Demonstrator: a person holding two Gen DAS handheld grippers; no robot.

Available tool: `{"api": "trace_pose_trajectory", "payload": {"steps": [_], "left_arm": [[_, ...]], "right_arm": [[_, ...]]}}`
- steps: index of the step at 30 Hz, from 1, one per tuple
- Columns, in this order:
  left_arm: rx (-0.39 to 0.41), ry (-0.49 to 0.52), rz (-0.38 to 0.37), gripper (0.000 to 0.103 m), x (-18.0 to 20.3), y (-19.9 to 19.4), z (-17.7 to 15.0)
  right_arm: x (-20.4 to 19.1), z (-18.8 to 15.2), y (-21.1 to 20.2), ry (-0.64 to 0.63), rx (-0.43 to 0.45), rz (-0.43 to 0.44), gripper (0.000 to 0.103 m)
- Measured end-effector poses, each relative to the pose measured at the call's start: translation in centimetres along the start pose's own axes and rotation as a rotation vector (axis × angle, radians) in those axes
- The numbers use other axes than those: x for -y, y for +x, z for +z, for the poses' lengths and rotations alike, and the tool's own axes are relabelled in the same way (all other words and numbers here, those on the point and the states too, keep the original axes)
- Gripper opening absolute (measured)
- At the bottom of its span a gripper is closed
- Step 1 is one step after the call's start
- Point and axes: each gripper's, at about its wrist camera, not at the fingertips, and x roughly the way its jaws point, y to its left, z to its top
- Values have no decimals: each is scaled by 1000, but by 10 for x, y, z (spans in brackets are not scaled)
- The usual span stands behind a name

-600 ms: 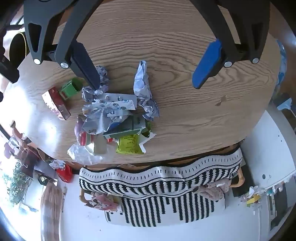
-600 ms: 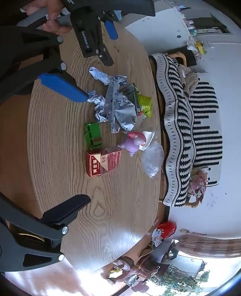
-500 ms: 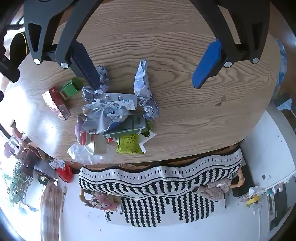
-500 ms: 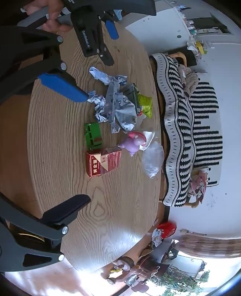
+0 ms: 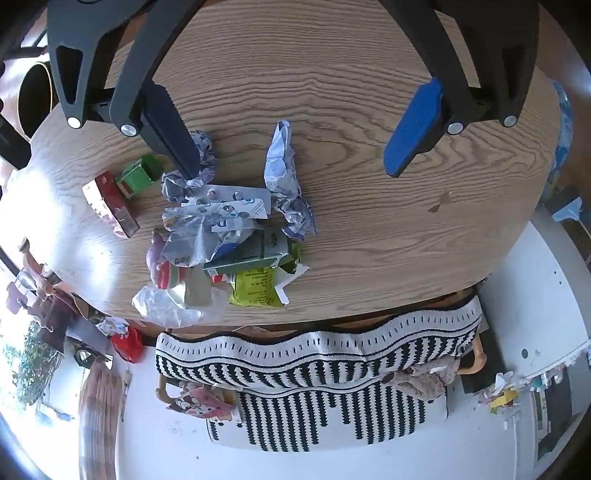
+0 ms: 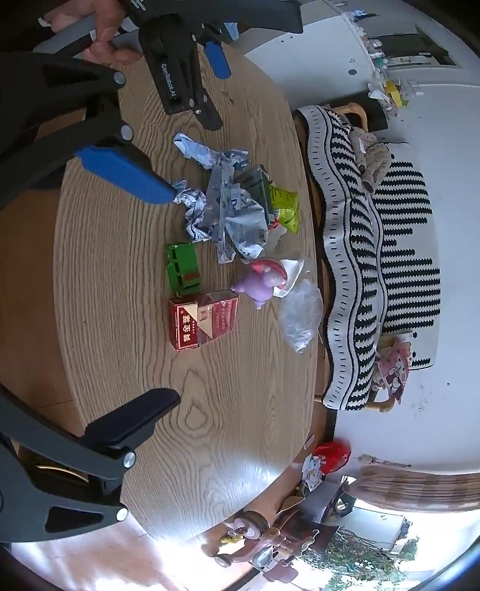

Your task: Collect trash

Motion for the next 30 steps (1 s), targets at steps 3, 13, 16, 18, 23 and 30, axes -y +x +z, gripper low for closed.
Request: {"api": "trace_pose_trajectory", "payload": {"steps": [3,13,16,18,23,30], "left_arm": [[2,1,1,97,0,0,0],[2,-2,5,97,-2,-4,1],[2,-4,4,97,-2,-4,1],[2,-4,6,97,-1,-4,1],[1,-3,5,97,-2,-5,1],[1,-1,6,97,-1,-4,1]], "right_arm": [[0,0,0,1,1,1,97],[1,2,-1,1,4,0,97],[1,1,-1,3,5,0,97],[1,1,-1,2,6,-2,97],[3,3,-5,0,10,-1,97],[3,5,-5,2,12,-1,97]]}}
